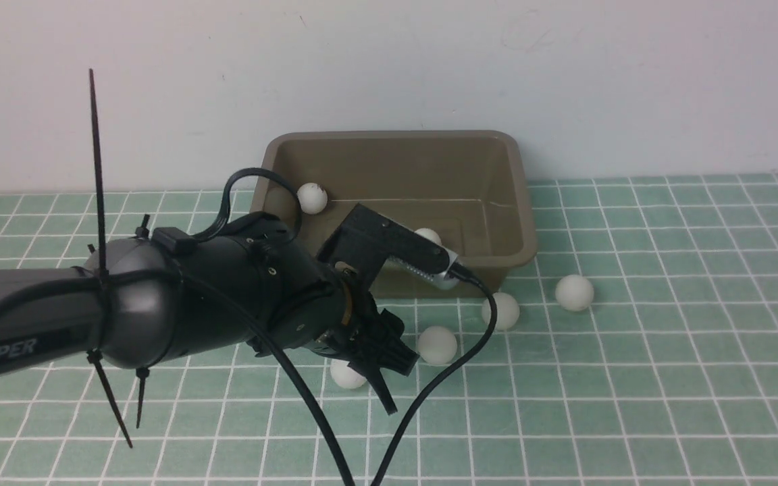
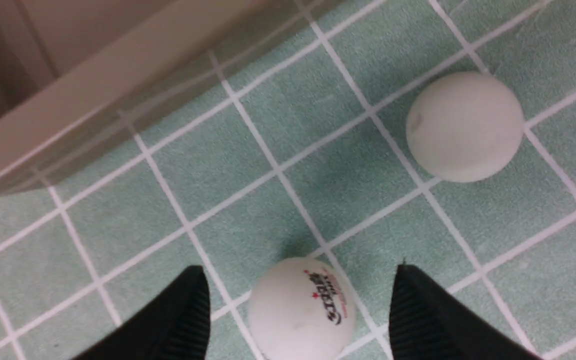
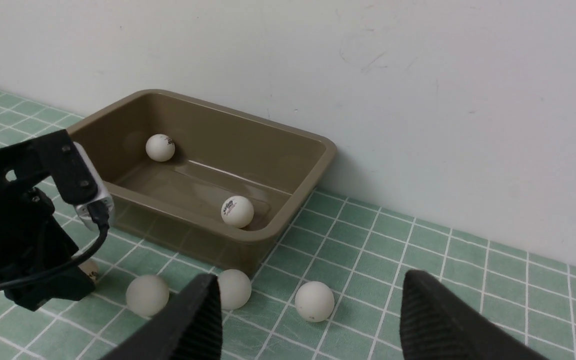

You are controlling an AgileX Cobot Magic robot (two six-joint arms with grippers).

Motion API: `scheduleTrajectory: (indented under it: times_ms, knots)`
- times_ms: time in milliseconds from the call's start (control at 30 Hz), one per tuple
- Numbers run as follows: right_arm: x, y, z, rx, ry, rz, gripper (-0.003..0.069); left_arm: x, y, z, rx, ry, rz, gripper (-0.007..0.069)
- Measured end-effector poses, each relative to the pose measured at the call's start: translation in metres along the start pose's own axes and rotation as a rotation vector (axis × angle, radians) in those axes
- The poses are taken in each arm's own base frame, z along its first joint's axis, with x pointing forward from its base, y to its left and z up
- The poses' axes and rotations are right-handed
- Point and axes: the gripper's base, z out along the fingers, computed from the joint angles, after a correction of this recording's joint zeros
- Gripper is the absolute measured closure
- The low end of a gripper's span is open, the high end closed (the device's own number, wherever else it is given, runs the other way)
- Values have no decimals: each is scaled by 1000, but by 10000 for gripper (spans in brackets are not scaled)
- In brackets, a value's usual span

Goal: Put the table tennis balls in the box on the green coffee tablecloth.
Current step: 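Reach for and grasp a ping pong ball on the table beside the basket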

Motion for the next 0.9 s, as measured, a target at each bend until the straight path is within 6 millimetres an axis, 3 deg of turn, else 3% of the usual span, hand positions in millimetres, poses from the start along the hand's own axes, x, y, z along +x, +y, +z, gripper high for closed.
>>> scheduleTrajectory:
  times_ms: [300,900]
  knots:
    - [0,0,0,0,0,-1,219,5,3,-2,-37,53,17,174]
    - [0,0,0,-1,1,-1,219,11,-3,38,-25,39,127,176]
